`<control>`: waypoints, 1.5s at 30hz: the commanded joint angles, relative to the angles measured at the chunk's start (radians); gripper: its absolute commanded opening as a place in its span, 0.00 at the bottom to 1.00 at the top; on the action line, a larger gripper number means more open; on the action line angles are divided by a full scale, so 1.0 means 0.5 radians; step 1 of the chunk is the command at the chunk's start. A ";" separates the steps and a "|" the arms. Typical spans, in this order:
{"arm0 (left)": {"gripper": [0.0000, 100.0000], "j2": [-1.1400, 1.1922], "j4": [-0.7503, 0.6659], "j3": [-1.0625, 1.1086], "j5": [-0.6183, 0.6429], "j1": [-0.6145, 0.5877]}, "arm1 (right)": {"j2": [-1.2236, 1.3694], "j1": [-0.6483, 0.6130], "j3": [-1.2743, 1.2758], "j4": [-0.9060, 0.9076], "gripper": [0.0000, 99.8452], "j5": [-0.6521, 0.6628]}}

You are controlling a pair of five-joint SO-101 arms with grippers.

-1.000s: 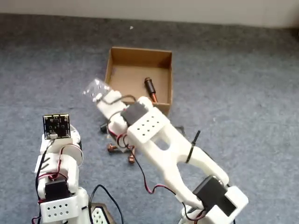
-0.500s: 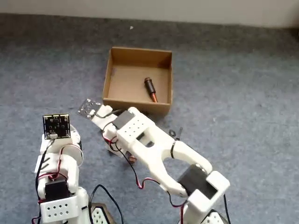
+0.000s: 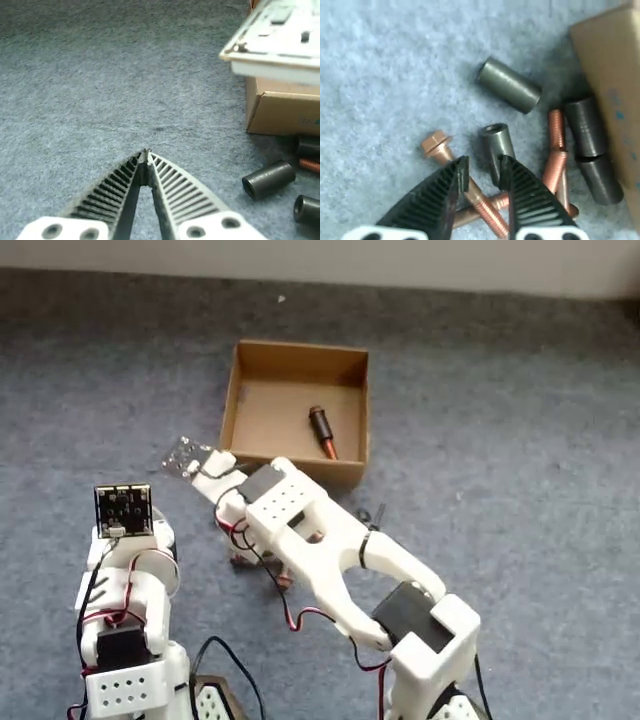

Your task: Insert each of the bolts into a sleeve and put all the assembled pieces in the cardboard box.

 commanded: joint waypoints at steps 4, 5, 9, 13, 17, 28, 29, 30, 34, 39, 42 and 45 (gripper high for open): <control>0.01 -0.008 0.003 -0.069 -0.003 0.029 | 0.057 0.140 -0.112 -0.115 0.11 0.021; 0.01 -0.008 0.003 -0.069 -0.003 0.029 | 0.057 0.146 -0.112 -0.115 0.11 0.021; 0.01 -0.008 0.003 -0.066 -0.003 0.029 | 0.063 0.155 -0.103 -0.118 0.11 0.025; 0.01 -0.008 0.003 -0.066 -0.003 0.029 | 0.186 0.155 -0.103 -0.170 0.11 0.025; 0.01 -0.008 0.003 -0.066 -0.003 0.029 | 0.367 0.155 -0.112 -0.161 0.10 0.025; 0.01 -0.008 0.003 -0.063 -0.003 0.029 | 0.308 0.155 -0.115 -0.084 0.00 0.018; 0.01 -0.008 0.003 -0.063 -0.003 0.029 | 0.247 0.155 -0.115 -0.057 0.00 0.018; 0.01 -0.008 0.003 -0.063 -0.003 0.029 | 0.173 0.155 -0.115 -0.035 0.00 0.012; 0.01 -0.008 -0.003 -0.063 -0.003 0.029 | -0.164 0.201 -0.100 0.029 0.00 0.006; 0.01 -0.008 -0.003 -0.063 -0.003 0.029 | -0.557 0.358 -0.100 0.232 0.00 -0.043; 0.01 -0.008 -0.003 -0.060 -0.003 0.029 | -0.787 0.419 -0.097 0.348 0.00 -0.132; 0.01 -0.008 0.000 -0.063 -0.003 0.029 | -0.977 0.440 -0.094 0.502 0.00 -0.147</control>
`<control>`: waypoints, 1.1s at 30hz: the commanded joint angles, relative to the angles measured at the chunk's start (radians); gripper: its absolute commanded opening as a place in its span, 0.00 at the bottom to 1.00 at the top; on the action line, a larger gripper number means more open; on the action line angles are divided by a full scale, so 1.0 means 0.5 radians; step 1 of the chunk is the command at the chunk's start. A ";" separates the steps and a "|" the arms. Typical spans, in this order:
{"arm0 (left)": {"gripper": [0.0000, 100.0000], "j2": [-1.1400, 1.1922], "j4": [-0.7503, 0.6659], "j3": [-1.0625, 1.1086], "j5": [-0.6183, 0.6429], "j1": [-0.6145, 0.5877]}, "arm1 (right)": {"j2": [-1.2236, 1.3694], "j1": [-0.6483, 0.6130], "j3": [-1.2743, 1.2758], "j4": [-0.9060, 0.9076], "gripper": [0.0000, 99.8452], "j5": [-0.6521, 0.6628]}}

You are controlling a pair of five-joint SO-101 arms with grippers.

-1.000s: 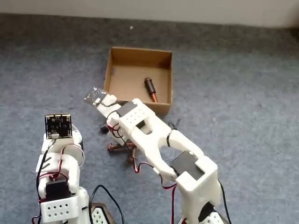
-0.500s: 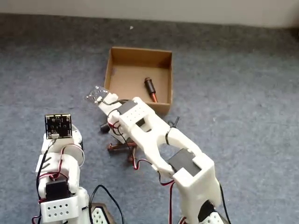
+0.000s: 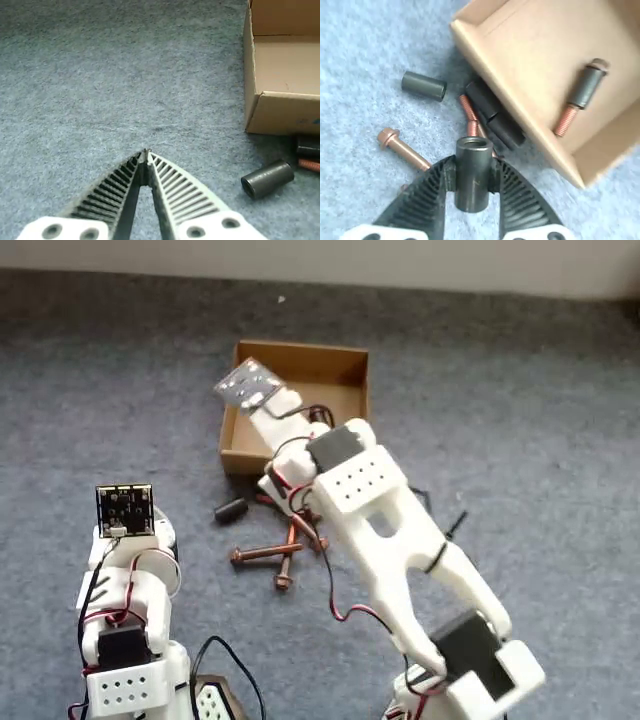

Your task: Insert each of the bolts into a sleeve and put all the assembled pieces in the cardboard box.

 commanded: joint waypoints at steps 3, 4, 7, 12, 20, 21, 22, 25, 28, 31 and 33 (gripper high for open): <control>0.01 -0.008 0.000 -0.060 -0.003 0.020 | -0.437 0.075 -0.020 0.293 0.00 -0.037; 0.01 -0.008 0.000 -0.063 -0.003 0.020 | -0.496 0.103 -0.020 0.351 0.00 -0.037; 0.01 -0.008 0.000 -0.063 -0.003 0.020 | -0.674 0.183 -0.005 0.493 0.00 -0.040; 0.01 -0.008 0.000 -0.060 -0.003 0.020 | -1.002 0.351 0.318 0.434 0.00 -0.040; 0.01 -0.008 0.000 -0.057 -0.003 0.020 | -1.542 0.523 1.023 0.106 0.00 -0.040; 0.01 -0.008 0.000 -0.057 -0.003 0.020 | -1.603 0.548 1.097 0.069 0.00 -0.040; 0.01 -0.008 0.000 -0.057 -0.003 0.020 | -1.668 0.572 1.174 0.035 0.00 -0.040; 0.01 -0.008 0.000 -0.057 -0.003 0.020 | -1.837 0.640 1.395 -0.097 0.00 -0.147; 0.01 -0.008 0.000 -0.057 -0.003 0.020 | -1.981 0.692 1.616 -0.250 0.00 -0.218; 0.01 -0.008 0.000 -0.057 -0.003 0.020 | -2.101 0.723 1.830 -0.416 0.00 -0.304; 0.01 -0.008 0.003 -0.063 -0.003 0.020 | -2.165 0.747 1.972 -0.539 0.00 -0.377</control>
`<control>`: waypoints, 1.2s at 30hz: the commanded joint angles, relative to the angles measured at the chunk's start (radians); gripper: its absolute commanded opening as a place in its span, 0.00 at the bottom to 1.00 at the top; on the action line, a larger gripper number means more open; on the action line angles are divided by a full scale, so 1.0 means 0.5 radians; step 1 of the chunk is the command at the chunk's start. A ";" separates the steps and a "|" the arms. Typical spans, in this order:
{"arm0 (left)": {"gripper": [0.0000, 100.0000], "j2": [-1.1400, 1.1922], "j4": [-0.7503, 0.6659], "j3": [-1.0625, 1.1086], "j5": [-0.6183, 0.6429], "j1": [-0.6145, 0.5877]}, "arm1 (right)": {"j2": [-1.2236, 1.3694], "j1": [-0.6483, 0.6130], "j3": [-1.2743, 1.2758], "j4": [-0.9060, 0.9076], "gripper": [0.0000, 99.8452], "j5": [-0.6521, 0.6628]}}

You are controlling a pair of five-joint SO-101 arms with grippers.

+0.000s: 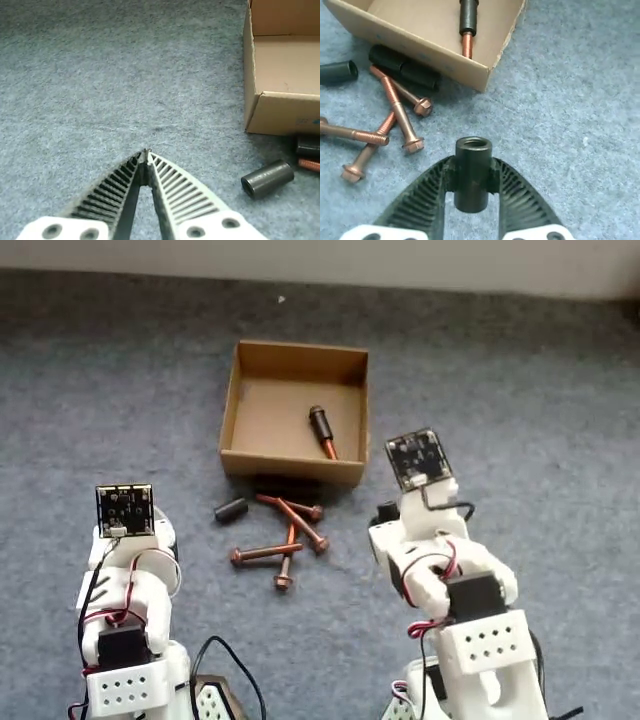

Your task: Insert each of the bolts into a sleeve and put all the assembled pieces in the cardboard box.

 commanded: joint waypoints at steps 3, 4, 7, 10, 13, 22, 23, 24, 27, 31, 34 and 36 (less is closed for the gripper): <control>0.01 -0.008 0.003 -0.075 -0.006 0.020 | -0.195 0.130 0.281 -0.336 0.00 -0.135; 0.01 -0.008 0.003 -0.075 -0.006 0.020 | -0.219 0.176 0.324 -0.370 0.00 -0.135; 0.01 -0.008 0.003 -0.112 -0.009 0.017 | -0.284 0.275 0.459 -0.456 0.00 -0.163; 0.01 -0.008 0.006 -0.127 -0.009 0.020 | -0.367 0.318 0.591 -0.551 0.00 -0.252; 0.01 -0.008 0.006 -0.152 -0.009 0.020 | -0.499 0.345 0.674 -0.585 0.00 -0.261; 0.01 0.011 0.295 -0.526 -0.018 0.413 | -1.100 0.354 0.925 -0.572 0.00 -0.264; 0.01 0.011 0.295 -0.551 -0.071 0.477 | -1.171 0.385 0.953 -0.566 0.00 -0.264; 0.01 0.011 0.298 -0.572 -0.144 0.542 | -1.241 0.416 0.968 -0.545 0.00 -0.267; 0.01 0.014 0.301 -0.643 -0.338 0.720 | -1.432 0.496 0.987 -0.459 0.01 -0.344; 0.01 0.032 0.304 -0.760 -0.414 0.784 | -1.416 0.523 0.971 -0.431 0.01 -0.356; 0.01 0.226 0.313 -0.910 -0.482 0.784 | -1.432 0.526 0.971 -0.431 0.01 -0.350; 0.01 0.456 0.347 -1.054 -0.512 0.784 | -1.432 0.526 0.971 -0.431 0.01 -0.350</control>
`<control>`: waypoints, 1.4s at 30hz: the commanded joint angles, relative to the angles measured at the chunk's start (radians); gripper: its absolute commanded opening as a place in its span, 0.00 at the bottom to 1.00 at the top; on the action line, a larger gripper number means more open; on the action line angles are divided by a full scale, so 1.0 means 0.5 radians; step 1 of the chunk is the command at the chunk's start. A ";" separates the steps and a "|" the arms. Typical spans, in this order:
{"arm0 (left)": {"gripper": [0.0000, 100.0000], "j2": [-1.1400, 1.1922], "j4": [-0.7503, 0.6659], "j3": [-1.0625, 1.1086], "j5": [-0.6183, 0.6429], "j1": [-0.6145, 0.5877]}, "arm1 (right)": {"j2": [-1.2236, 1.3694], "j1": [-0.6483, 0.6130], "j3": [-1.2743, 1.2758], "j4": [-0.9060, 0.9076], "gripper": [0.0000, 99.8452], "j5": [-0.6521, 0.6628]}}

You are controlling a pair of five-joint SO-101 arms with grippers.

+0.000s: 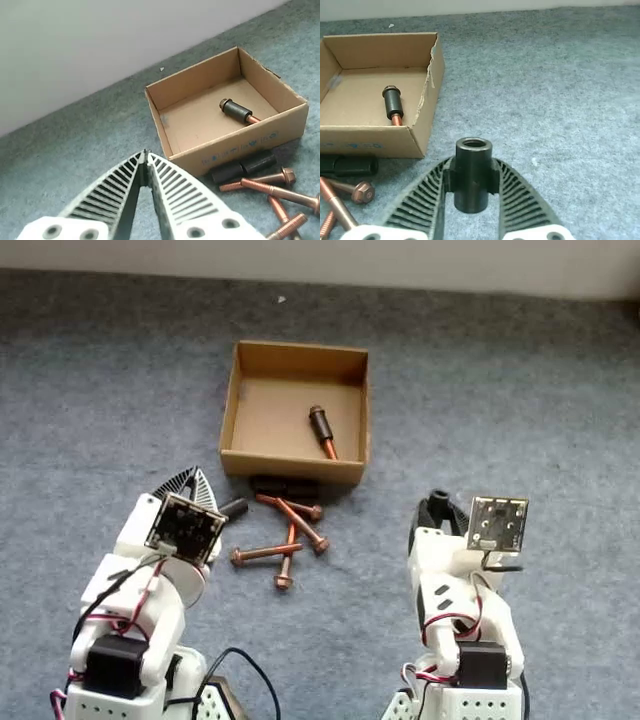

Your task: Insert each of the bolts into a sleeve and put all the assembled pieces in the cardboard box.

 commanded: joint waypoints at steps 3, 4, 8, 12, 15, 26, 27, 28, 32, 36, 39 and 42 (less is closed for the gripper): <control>0.01 0.735 0.110 -0.539 -0.089 0.057 | -0.032 0.014 -0.032 0.002 0.01 -0.009; 0.01 0.870 0.141 -0.624 -0.132 0.091 | -0.032 0.014 -0.032 0.002 0.01 -0.009; 0.01 1.343 0.301 -0.953 -0.310 0.272 | -0.032 0.014 -0.032 0.002 0.01 -0.009; 0.01 1.754 0.454 -1.254 -0.448 0.450 | -0.032 0.014 -0.032 0.002 0.01 -0.006; 0.01 2.067 0.574 -1.456 -0.617 0.557 | -0.032 0.014 -0.032 0.002 0.01 -0.006; 0.07 3.018 0.804 -1.935 -1.231 0.756 | -0.032 0.002 -0.032 -0.002 0.01 0.074; 0.09 3.089 0.810 -1.972 -1.231 0.760 | -0.032 0.002 -0.032 -0.002 0.01 0.074; 0.11 3.156 0.813 -2.008 -1.231 0.766 | -0.032 0.002 -0.032 -0.002 0.01 0.074; 0.13 3.411 0.816 -2.143 -1.234 0.766 | -0.032 0.002 -0.032 -0.002 0.01 0.077; 0.13 3.659 0.816 -2.245 -1.237 0.769 | -0.032 0.008 -0.032 -0.002 0.01 0.074; 0.13 3.794 0.816 -2.300 -1.237 0.769 | -0.032 0.011 -0.032 -0.002 0.01 0.074; 0.13 3.880 0.816 -2.312 -1.264 0.772 | -0.032 0.011 -0.032 -0.002 0.01 0.074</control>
